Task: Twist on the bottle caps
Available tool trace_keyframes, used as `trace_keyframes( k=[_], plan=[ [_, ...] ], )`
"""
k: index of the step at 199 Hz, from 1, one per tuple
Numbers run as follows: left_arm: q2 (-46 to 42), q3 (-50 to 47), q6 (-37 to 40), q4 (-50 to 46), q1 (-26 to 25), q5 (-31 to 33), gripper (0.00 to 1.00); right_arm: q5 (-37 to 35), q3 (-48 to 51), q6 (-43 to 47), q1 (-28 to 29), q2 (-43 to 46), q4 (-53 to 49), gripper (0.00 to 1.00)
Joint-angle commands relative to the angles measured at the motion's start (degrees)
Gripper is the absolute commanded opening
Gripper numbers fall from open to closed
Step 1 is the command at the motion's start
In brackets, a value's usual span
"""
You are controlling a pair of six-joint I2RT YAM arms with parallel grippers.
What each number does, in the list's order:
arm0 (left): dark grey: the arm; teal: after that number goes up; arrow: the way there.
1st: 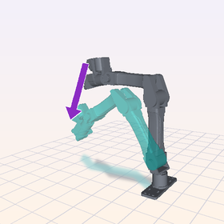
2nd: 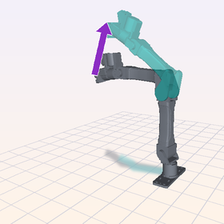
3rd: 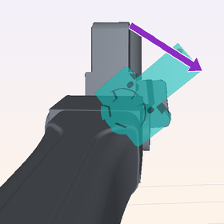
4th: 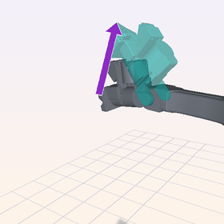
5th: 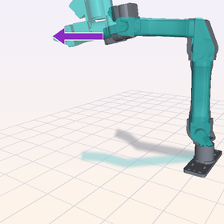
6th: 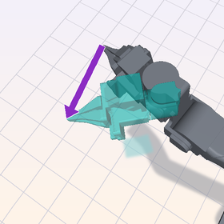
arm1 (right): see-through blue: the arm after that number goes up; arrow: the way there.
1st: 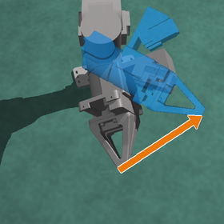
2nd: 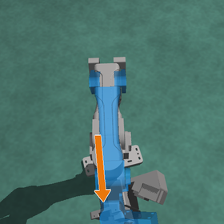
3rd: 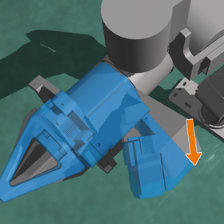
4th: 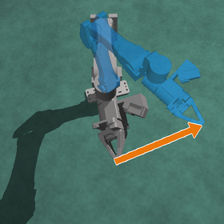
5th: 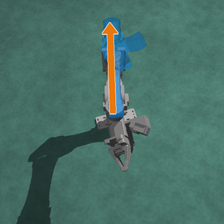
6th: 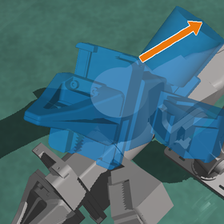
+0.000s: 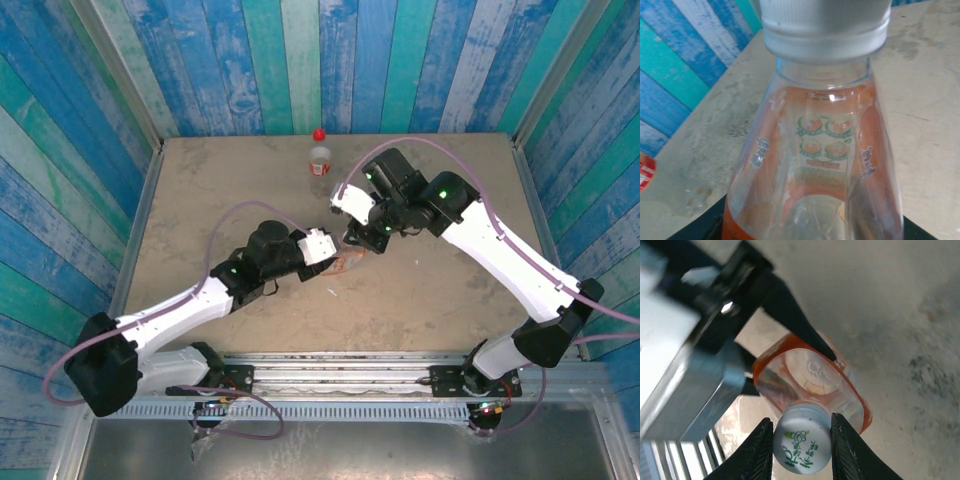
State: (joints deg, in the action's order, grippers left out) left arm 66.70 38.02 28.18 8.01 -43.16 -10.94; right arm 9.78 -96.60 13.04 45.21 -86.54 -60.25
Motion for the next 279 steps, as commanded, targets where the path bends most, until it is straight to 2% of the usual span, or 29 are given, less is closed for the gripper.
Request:
trace_keyframes(
  k=[1,11,34,67,79,88,110,124,140,151,170,231,247,279],
  plan=[
    [2.64,3.67,-2.54,9.47,0.13,9.72,0.47,-10.32,2.0,-27.3,0.01,-1.49,-0.06,0.01],
    [3.59,4.28,-2.21,9.77,0.17,10.95,0.47,-10.96,2.71,-35.6,-0.04,-1.76,-0.48,0.01],
    [4.88,5.08,-1.57,11.1,0.12,12.18,0.47,-8.09,3.74,-46.85,-0.28,-2.98,-0.48,0.0],
    [4.91,5.75,-1.46,10.66,0.18,11.56,0.47,-9.08,2.54,-45.15,-0.62,-3.24,0.04,0.02],
    [4.83,5.27,-1.8,10.28,0.25,10.49,0.47,-9.13,1.99,-40.9,-1.07,-2.54,1.29,0.16],
    [4.93,5.23,-2.64,9.02,0.59,8.67,0.47,-8.33,1.65,-36.89,-1.67,-1.66,3.02,0.3],
    [4.92,4.42,-7.98,7.88,2.68,2.42,0.47,-8.57,2.37,-28.31,-2.82,2.45,9.14,0.56],
    [4.87,2.8,-12.28,10.06,4.79,-4.54,0.47,-9.6,5.16,-24.81,-3.39,6.08,14.38,0.65],
    [4.89,1.29,-17.43,13.51,7.45,-13.62,0.47,-6.13,9.18,-18.66,-3.47,10.22,19.76,0.68],
    [4.93,0.99,-18.99,14.74,8.08,-17.24,0.47,-3.45,11.09,-15.7,-3.48,12.28,22.09,0.69],
    [4.85,0.89,-19.27,15.36,8.11,-19.63,0.47,-2.39,13.58,-12.99,-3.14,14.6,25.08,0.69],
    [4.82,1.77,-18.19,13.68,8.09,-19.6,0.48,-1.28,14.45,-9.81,-0.58,11.67,27.85,0.67],
    [4.67,1.86,-17.82,13.12,8.04,-19.25,0.48,-0.86,14.89,-9.39,-0.62,10.55,27.56,0.61],
    [4.19,1.81,-17.0,12.73,8.09,-18.24,0.48,0.38,16.25,-9.44,-0.64,9.57,27.77,0.37]
  ],
)
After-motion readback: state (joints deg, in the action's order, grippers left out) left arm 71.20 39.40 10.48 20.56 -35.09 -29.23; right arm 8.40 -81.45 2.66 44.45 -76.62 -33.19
